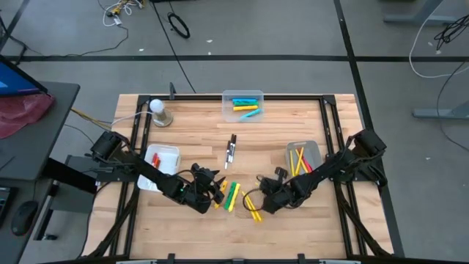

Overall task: Pick & Place Markers
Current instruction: Put the yellow pen into the gray bin

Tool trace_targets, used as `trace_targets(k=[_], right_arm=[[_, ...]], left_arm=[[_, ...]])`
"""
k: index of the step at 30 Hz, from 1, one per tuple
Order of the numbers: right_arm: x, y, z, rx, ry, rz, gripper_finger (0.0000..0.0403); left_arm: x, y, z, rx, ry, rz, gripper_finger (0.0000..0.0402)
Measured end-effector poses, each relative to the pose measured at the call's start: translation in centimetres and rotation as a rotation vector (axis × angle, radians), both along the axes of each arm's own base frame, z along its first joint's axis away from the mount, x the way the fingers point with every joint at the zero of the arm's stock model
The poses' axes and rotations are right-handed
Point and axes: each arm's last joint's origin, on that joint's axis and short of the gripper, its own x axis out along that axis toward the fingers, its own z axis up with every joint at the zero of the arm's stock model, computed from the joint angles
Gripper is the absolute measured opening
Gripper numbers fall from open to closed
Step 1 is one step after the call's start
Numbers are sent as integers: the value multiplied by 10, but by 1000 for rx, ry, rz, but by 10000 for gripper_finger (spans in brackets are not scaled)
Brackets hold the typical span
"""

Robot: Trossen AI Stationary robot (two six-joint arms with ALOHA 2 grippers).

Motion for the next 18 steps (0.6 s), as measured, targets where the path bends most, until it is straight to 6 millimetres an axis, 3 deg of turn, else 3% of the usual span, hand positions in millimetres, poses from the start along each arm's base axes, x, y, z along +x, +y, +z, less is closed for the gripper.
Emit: trace_targets(k=[4,10,14,18], right_arm=[[2,-1,39,-16,-172,-50,22],[-25,-20,98,-42,-324,-162,14],[-57,-40,120,-26,-297,-297,18],[-87,-60,124,27,-167,-501,16]], left_arm=[[0,0,0,0,-1,0,177],[0,0,0,0,0,0,177],[0,0,0,0,0,0,177],[0,0,0,0,0,0,177]])
